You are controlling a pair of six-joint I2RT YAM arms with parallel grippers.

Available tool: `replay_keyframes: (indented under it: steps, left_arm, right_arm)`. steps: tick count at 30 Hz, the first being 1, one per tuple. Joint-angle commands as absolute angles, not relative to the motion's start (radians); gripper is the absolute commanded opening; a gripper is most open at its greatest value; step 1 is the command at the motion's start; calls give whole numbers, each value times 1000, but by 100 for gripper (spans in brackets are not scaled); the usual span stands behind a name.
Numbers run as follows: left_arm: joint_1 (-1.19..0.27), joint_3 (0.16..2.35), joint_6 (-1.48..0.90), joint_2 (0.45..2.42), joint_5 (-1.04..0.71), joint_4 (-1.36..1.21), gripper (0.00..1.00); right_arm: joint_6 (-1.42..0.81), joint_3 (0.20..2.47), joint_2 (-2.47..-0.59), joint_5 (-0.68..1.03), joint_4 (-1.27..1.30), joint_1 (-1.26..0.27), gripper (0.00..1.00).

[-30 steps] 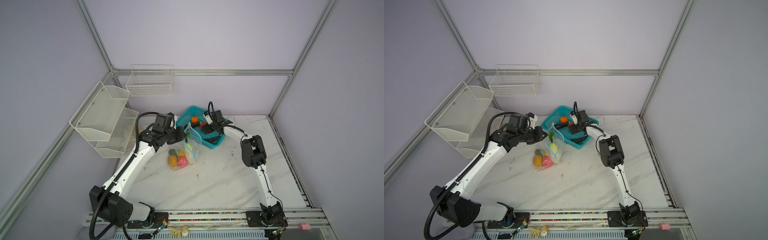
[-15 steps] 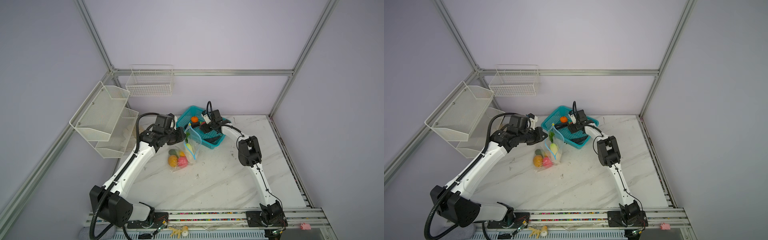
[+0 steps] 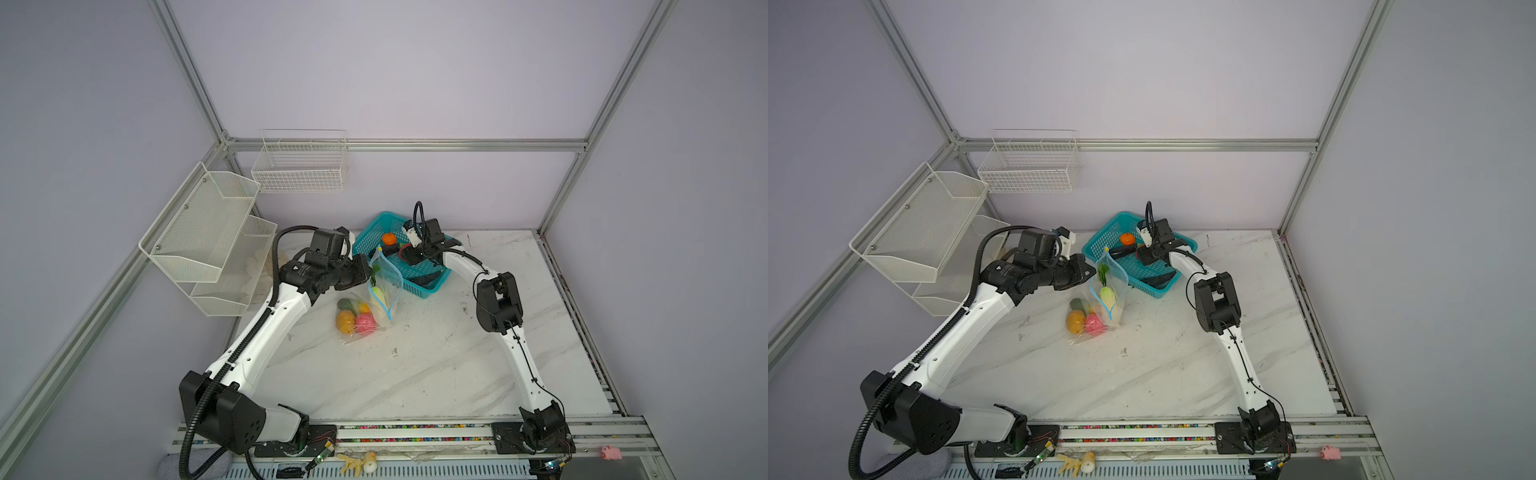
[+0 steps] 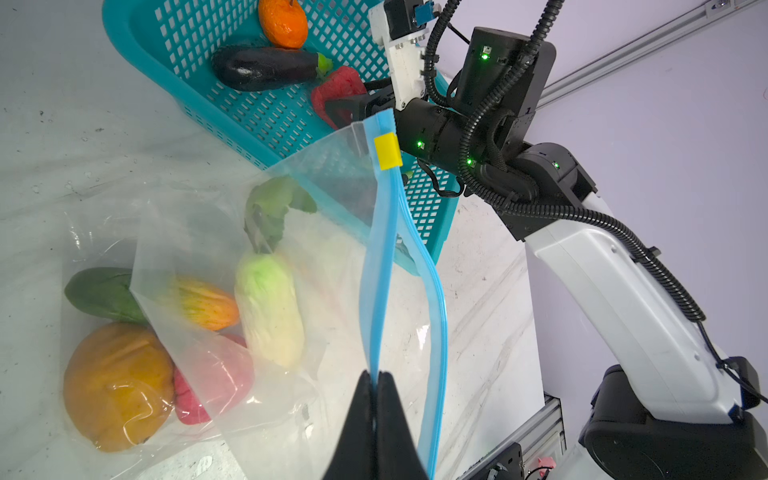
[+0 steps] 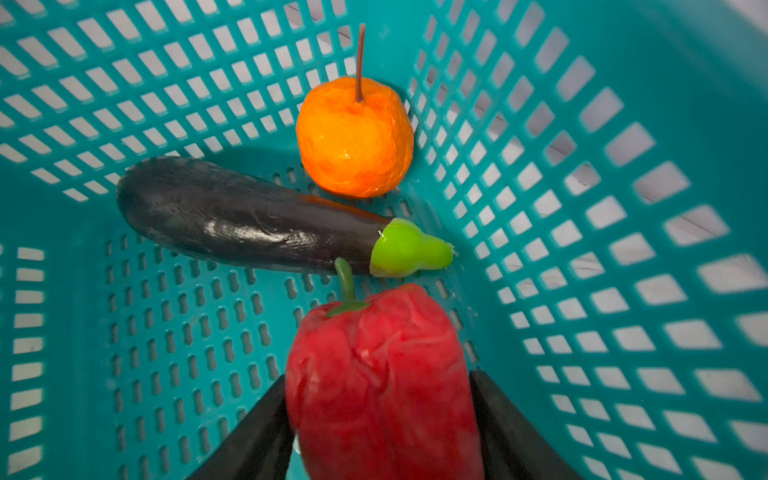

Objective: Place the food in the zip-top bag and seal the zipper
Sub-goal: 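Lower the right gripper onto the red pepper and close on it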

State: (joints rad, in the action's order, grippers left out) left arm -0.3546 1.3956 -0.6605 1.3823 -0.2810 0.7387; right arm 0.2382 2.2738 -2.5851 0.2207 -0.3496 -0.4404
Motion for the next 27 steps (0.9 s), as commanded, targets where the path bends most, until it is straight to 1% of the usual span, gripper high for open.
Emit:
replay_keyframes:
  steps: [1,11,18,21,25,27]
  left_arm:
    - [-350,1370,-646,1385,-292,702,0]
    - [-350,1363,-650,1386,-289,686,0]
    - [-350,1360,-649,1387,-290,675,0]
    - [-350,1350,-650,1386,-295,668,0]
    - [-350,1341,-651,1388,-304,655,0]
    - [-350,1342,-650,1391,-312,652,0]
  right_arm:
    - [226,2277,-2544,209,-373,-445,64]
    - [126,2236,-2482,139,-386,-444,62]
    - [54,2158,-2398,104,-403,-443,62]
    - [43,2119,-2363,119,-401,-445,64]
    - [86,2139,-2388,152,-421,-445,72]
    - [110,2161,-2411,134,-423,-446,77]
